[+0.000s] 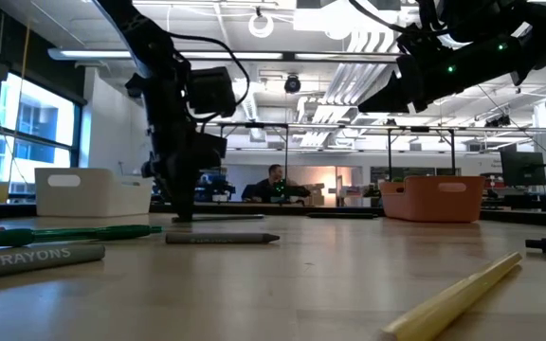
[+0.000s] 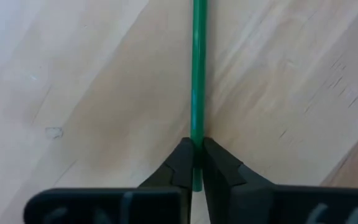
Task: Sort crayons/erasers/pens/pencils in bins
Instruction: Put the green pencil into the white bin
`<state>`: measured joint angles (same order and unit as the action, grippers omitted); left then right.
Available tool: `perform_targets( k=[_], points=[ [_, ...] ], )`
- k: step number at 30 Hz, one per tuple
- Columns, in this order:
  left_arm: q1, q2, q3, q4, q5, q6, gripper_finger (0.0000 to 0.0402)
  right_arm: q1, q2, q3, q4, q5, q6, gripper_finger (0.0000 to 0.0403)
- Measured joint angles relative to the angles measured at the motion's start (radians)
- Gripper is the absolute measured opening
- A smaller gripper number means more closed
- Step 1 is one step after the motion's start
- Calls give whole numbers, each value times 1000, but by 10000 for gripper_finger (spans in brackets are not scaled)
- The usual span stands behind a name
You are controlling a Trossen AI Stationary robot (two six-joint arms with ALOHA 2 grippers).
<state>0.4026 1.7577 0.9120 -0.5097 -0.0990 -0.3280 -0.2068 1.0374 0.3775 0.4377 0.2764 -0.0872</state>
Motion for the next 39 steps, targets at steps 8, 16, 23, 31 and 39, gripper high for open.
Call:
perform_targets(
  k=[8,16,23,31,39],
  points=[
    [-1,-126,-5,-73,-32,-22,1,0,0,0,0,0,0,0],
    [21,-321,-4,-214,-174,-114,0,0,0,0,-1,0,0,0],
    [124,-494,-3,-454,-336,-248,0,0,0,0,-4,0,0,0],
    [354,-518,-2,-497,-319,-207,0,0,0,0,-4,0,-3,0],
    [470,-454,-2,-495,-265,-177,0,0,0,0,-4,0,-3,0]
  ],
)
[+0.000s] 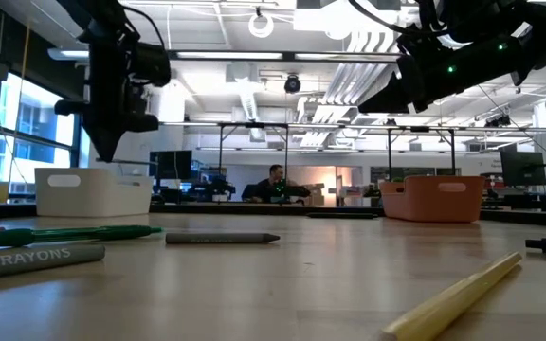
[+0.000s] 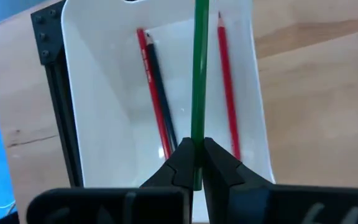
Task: Sort crayons/erasers/pens/pencils in bins
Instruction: Put the green pencil into the white bin, then put the bottom black pen into the yellow bin
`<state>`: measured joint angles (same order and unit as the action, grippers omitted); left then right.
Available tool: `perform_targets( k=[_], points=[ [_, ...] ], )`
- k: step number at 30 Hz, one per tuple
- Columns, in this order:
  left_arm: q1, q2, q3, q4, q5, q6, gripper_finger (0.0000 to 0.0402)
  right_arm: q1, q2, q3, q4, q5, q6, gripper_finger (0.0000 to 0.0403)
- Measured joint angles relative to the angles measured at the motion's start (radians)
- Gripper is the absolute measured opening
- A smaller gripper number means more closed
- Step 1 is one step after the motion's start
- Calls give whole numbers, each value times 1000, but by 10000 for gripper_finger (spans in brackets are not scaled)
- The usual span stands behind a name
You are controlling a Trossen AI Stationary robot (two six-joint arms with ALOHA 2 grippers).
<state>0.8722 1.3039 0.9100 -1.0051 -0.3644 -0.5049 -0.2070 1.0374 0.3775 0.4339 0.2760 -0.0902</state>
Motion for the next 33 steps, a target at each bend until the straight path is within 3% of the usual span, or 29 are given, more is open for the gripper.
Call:
perform_targets(
  k=[23,33],
  points=[
    [-18,179,1,-76,38,-65,1,0,0,0,-4,-27,-16,0],
    [-55,179,1,-97,78,-60,1,0,0,0,-4,-27,-16,0]
  ],
)
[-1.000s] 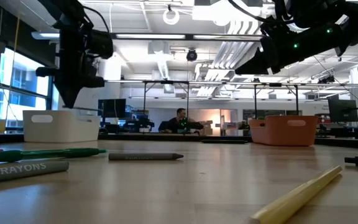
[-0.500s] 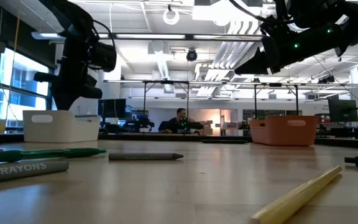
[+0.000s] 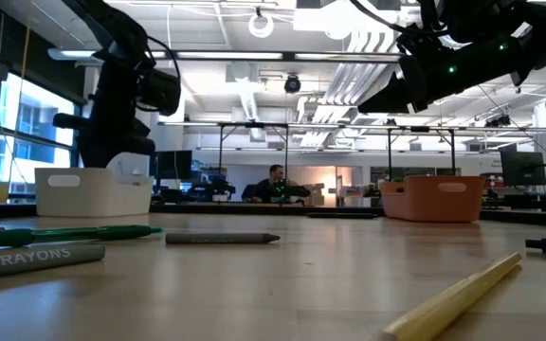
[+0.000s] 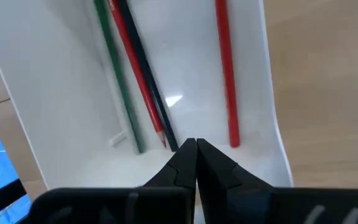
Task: Sort crayons/erasers/pens/pencils in bins
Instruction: Put the bottom black pen into the yellow bin
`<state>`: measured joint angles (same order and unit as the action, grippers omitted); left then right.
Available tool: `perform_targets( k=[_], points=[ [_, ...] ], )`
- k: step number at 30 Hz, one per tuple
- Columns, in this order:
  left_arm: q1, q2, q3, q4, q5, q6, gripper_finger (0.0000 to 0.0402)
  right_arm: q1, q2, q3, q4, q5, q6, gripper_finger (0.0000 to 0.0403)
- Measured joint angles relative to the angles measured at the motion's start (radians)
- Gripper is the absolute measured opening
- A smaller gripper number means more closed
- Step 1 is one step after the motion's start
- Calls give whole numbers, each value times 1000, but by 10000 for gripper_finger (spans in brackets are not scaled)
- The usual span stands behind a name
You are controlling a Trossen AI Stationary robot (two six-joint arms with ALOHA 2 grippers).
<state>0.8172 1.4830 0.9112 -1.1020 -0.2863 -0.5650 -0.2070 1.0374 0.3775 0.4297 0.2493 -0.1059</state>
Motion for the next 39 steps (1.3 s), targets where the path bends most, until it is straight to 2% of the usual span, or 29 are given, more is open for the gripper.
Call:
perform_targets(
  k=[7,11,16,20,25,33,36,39],
  points=[
    [-35,-46,0,-5,-26,65,0,0,0,0,-6,0,0,0],
    [-84,-150,0,0,-82,79,0,0,0,0,-8,0,-3,0],
    [-230,-314,-5,86,-158,75,0,0,0,0,-8,-4,8,0],
    [-377,-455,-102,346,-161,123,0,0,0,0,-8,-37,20,0],
    [-539,-576,-309,808,-70,234,0,0,0,0,-8,-52,52,0],
    [-691,-579,-643,1625,122,390,0,22,0,1,-46,-50,128,0],
    [-710,-561,-733,1849,173,417,0,78,0,35,-158,-49,190,0],
    [-709,-555,-779,1952,197,420,0,176,5,125,-401,20,309,0]
  ],
)
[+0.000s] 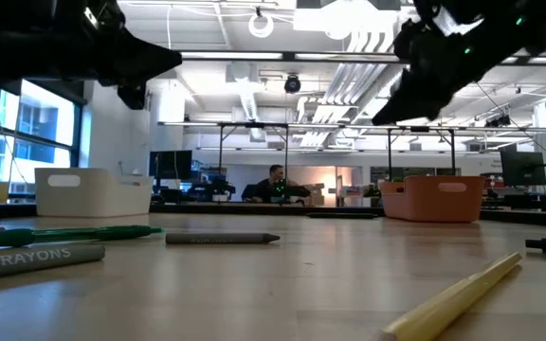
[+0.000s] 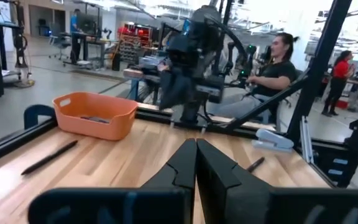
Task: Sort crayons/erasers/pens/pencils in bins
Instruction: Put the bottom black pen into the yellow bin
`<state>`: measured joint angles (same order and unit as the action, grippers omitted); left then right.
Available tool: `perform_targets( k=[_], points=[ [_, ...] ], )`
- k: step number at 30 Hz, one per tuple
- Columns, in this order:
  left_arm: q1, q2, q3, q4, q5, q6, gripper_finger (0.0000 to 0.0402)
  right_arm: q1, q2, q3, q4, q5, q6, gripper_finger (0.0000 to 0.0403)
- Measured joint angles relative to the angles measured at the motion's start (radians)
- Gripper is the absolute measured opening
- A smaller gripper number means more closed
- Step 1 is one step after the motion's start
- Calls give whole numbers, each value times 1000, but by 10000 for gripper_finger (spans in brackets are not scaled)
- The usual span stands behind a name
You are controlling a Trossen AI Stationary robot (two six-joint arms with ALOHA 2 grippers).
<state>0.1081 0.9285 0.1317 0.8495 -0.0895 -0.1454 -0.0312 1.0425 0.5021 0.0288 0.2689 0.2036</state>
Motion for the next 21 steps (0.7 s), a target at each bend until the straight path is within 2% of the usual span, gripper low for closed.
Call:
perform_targets(
  k=[4,11,16,21],
  points=[
    [0,1,-26,28,0,5,0,165,31,118,-294,93,185,0],
    [0,1,-33,30,5,19,0,412,166,235,-530,123,558,0],
    [0,1,-33,31,58,18,0,552,285,324,-714,73,786,3],
    [0,1,-33,31,78,10,0,657,396,418,-859,-24,979,56]
  ],
)
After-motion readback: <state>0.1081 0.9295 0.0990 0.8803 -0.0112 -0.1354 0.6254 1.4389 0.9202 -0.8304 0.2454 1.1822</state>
